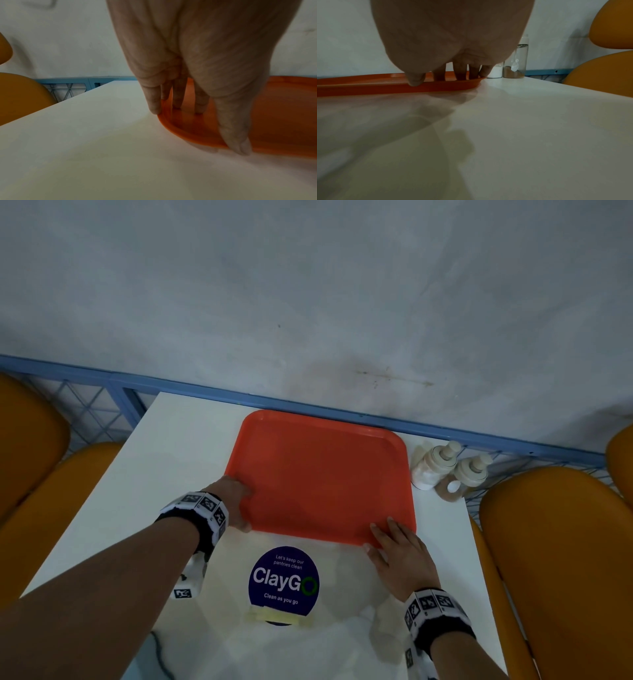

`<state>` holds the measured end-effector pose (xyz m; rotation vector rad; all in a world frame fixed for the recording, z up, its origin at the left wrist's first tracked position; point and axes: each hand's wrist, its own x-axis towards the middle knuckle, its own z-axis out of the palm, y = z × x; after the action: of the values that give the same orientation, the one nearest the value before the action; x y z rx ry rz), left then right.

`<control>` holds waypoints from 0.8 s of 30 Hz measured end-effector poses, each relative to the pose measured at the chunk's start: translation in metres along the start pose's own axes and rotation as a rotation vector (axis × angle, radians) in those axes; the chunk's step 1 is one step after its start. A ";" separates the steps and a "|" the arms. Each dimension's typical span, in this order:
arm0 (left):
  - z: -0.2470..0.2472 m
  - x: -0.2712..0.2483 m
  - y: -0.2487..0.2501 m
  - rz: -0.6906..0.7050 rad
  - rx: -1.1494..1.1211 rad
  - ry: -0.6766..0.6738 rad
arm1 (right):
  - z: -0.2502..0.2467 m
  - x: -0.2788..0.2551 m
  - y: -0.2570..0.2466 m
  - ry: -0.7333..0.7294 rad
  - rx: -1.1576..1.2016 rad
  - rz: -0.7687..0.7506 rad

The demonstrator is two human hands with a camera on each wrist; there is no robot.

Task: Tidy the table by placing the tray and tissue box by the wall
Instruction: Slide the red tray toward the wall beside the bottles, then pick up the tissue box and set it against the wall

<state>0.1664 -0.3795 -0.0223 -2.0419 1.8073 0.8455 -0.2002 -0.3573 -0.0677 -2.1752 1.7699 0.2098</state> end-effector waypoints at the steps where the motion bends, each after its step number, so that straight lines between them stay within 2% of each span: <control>1: 0.002 0.000 -0.001 0.003 0.002 0.005 | -0.001 -0.001 0.000 -0.005 0.005 0.004; 11: 0.003 0.006 -0.001 0.020 0.031 0.022 | -0.002 0.004 -0.001 0.003 -0.005 0.007; 17: 0.002 -0.005 -0.008 0.089 -0.008 0.079 | -0.006 0.004 -0.002 -0.034 0.051 0.003; 21: -0.007 -0.038 -0.018 0.157 -0.044 0.117 | -0.015 -0.020 -0.025 0.051 0.198 -0.039; 24: -0.013 -0.081 -0.039 0.206 -0.080 0.154 | -0.019 -0.055 -0.060 0.167 0.286 -0.140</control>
<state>0.2039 -0.3148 0.0292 -2.0446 2.1294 0.8478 -0.1554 -0.3026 -0.0232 -2.1443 1.6061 -0.2504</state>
